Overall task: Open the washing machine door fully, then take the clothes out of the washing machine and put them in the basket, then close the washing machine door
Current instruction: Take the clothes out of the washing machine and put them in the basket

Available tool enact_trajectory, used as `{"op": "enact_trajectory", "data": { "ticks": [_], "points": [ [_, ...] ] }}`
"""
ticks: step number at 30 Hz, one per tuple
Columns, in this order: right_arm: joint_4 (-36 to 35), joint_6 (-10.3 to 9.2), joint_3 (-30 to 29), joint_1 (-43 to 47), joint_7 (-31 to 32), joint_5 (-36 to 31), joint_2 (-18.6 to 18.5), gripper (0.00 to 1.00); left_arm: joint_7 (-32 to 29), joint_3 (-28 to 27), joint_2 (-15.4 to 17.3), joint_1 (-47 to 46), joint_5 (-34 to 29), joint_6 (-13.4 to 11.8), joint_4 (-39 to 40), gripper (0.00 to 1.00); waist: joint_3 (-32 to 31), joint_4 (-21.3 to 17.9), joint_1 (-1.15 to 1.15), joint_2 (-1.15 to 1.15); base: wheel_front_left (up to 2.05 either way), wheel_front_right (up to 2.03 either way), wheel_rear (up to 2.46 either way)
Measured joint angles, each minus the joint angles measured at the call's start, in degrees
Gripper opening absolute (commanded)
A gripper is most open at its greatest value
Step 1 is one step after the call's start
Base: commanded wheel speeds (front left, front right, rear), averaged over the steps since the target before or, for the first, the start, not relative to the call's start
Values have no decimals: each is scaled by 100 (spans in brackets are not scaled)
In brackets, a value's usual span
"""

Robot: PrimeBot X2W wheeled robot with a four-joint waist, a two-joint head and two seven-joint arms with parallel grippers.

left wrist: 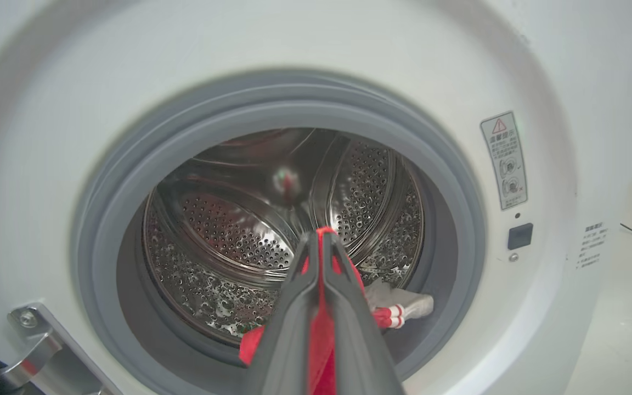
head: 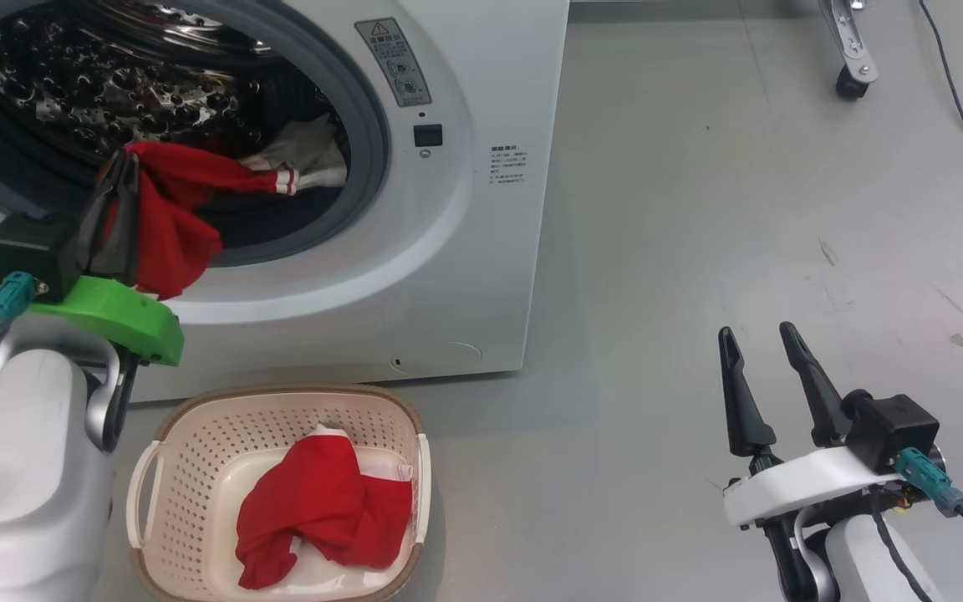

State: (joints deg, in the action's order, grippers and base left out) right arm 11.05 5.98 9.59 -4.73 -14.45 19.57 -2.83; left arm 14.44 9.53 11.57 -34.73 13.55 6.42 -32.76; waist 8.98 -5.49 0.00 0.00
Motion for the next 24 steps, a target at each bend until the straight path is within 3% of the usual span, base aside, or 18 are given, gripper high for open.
{"op": "enact_trajectory", "data": {
  "ticks": [24],
  "points": [
    [-19,44,-20,144,0,-56,2,100,27,-433,-151,703,-248,-211,2773,0,-120,68,0,0,0,0,0]
  ]
}}
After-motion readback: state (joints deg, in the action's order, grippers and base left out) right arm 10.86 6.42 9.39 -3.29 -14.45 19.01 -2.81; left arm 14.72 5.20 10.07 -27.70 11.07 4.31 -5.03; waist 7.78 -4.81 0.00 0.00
